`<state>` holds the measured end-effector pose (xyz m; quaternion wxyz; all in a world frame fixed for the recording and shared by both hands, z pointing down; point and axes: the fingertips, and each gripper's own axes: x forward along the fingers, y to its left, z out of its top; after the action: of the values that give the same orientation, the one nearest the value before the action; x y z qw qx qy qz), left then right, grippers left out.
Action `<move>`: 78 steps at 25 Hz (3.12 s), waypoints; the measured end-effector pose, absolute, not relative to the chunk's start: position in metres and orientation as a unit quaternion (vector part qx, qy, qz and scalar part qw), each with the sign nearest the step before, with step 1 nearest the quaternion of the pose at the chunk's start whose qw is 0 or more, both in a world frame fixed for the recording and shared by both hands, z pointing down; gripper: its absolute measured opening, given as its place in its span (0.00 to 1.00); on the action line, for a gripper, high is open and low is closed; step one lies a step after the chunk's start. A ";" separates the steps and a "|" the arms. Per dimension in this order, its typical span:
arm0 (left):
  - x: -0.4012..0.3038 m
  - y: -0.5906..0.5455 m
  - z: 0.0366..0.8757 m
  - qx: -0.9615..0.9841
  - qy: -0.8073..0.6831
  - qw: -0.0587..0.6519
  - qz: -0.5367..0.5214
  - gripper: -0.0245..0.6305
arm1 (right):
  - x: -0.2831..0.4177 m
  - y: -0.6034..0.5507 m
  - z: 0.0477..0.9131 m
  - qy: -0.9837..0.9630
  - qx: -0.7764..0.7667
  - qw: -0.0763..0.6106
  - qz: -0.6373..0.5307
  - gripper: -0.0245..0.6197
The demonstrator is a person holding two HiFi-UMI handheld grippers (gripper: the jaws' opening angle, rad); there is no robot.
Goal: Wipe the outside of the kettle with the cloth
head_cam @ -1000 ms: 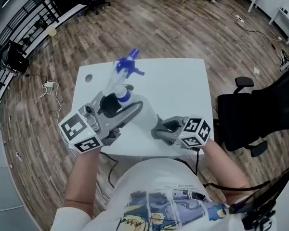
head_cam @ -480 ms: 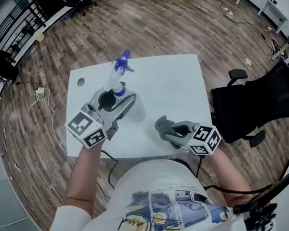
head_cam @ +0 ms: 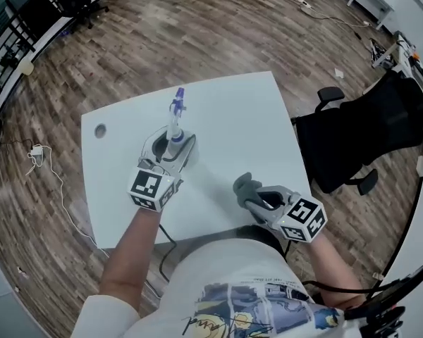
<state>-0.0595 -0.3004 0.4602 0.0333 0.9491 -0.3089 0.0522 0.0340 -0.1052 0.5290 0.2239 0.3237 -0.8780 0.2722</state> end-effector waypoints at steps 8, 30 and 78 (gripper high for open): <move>-0.060 -0.317 0.497 0.951 -0.307 0.024 0.039 0.36 | 0.036 -0.095 0.524 -0.845 0.393 0.219 0.289 0.16; -0.057 -0.306 0.507 0.953 -0.301 -0.014 0.032 0.47 | 0.007 -0.085 0.519 -0.839 0.394 0.237 0.291 0.16; -0.058 0.163 0.414 0.956 -0.248 0.121 0.099 0.04 | 0.005 0.170 0.474 -0.922 0.316 0.207 0.087 0.16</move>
<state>-0.0581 0.1625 0.4136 0.1209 0.9561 -0.2481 0.0985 0.0047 0.1703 0.4741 0.2068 0.3164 -0.9217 0.0873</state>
